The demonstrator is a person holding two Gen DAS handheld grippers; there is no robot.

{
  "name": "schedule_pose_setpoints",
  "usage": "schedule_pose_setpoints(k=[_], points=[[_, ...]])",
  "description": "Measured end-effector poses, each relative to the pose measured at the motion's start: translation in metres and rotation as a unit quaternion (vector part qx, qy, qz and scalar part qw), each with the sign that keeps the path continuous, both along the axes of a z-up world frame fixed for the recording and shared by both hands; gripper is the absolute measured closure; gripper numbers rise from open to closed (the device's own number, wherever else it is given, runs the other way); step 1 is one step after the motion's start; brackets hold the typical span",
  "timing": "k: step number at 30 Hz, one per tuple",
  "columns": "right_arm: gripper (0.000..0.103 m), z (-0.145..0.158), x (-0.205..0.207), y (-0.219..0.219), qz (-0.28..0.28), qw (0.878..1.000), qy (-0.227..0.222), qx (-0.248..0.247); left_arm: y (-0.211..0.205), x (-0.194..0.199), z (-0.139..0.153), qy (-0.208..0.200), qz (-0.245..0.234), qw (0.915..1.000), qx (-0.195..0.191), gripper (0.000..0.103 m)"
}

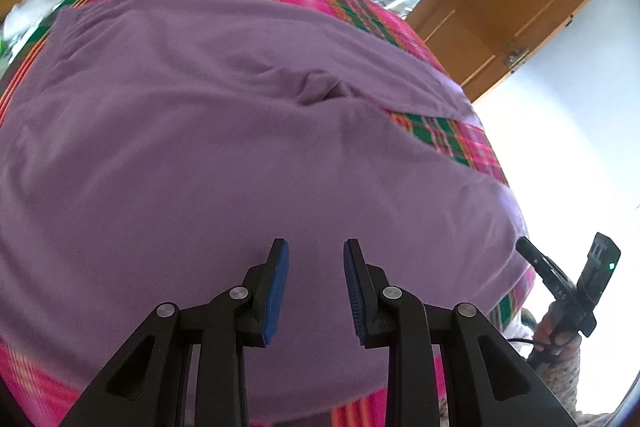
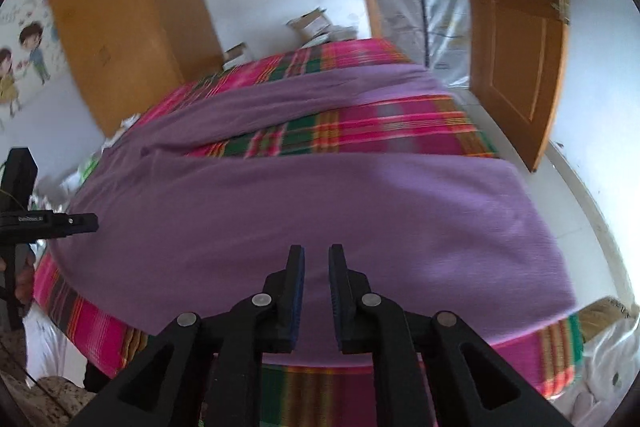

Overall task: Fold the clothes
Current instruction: 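Pull both grippers back from the folded sweatpants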

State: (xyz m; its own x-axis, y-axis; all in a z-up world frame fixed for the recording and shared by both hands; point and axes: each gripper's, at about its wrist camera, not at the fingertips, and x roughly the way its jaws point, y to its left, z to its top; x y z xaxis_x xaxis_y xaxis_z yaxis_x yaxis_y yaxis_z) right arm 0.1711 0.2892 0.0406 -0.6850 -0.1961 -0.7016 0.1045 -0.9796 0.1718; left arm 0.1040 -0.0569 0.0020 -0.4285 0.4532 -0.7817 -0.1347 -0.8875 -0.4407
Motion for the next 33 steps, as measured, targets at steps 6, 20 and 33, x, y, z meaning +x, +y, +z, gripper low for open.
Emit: schedule_pose_setpoints(k=[6, 20, 33], points=[[0.081, -0.014, 0.014, -0.015, 0.011, 1.000, -0.001, 0.028, -0.021, 0.026, -0.006, 0.011, 0.017, 0.9998, -0.009, 0.074], [0.076, 0.010, 0.044, -0.049, 0.046, 0.998, 0.023, 0.045, -0.072, 0.071, 0.008, 0.059, 0.081, 0.9942, -0.038, 0.074], [0.068, -0.013, 0.006, -0.149, 0.164, 0.986, -0.010, 0.036, -0.138, 0.067, -0.009, 0.040, 0.163, 0.9851, -0.038, 0.074]])
